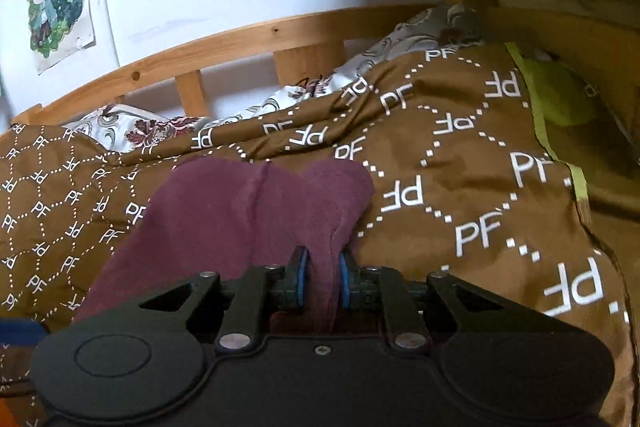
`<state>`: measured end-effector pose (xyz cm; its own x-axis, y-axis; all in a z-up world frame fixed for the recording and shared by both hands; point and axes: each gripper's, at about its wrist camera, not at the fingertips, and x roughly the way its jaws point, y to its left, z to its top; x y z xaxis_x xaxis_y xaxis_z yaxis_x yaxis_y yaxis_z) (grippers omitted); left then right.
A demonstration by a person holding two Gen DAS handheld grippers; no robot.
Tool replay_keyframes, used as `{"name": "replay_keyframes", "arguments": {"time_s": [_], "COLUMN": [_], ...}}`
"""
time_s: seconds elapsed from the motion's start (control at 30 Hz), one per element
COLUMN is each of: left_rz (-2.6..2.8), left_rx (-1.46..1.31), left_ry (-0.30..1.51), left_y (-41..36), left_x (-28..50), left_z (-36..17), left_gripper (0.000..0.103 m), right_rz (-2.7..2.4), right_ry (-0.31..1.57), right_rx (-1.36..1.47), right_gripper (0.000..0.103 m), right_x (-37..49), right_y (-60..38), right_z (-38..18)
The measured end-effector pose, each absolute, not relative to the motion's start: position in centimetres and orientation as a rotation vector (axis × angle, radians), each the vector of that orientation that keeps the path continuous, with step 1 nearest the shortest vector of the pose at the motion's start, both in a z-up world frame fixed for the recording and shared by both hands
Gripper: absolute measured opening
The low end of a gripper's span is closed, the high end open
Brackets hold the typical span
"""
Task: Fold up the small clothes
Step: 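Grasp the shirt edge with the right gripper and fold it over, then open the right gripper to release the folded shirt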
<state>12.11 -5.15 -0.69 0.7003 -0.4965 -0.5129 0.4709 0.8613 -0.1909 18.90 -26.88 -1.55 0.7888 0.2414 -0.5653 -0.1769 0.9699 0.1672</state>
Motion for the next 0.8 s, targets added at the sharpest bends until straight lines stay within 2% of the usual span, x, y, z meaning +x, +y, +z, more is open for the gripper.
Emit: {"name": "replay_keyframes", "arguments": {"time_s": [0.13,0.17,0.27,0.43,0.5,0.8], "left_rz": [-0.468,-0.448,-0.398,-0.316,-0.265,-0.166], "left_rx": [-0.130,-0.156,-0.249,-0.356,-0.375,-0.407], "left_ry": [0.613,0.623,0.671,0.703,0.724,0.910], "left_y": [-3.8,-3.4,-2.1,-0.2,0.3,0.2], "left_x": [12.9,13.1,13.8,14.4,14.6,15.3], "left_z": [-0.7,-0.8,-1.1,-1.6,-2.0,-4.6], "left_gripper": [0.101,0.102,0.102,0.103,0.102,0.102], "right_rz": [0.179,0.169,0.140,0.137,0.168,0.297], "right_ry": [0.610,0.604,0.601,0.571,0.556,0.532], "right_rx": [0.104,0.112,0.136,0.211,0.238,0.199], "right_gripper": [0.031,0.032,0.044,0.077,0.083,0.083], "right_x": [18.0,17.6,16.9,14.8,13.5,8.4], "right_y": [-27.3,-27.5,-28.3,-29.4,-29.3,-26.0], "right_z": [-1.1,-0.9,-0.2,1.4,1.9,1.5]}}
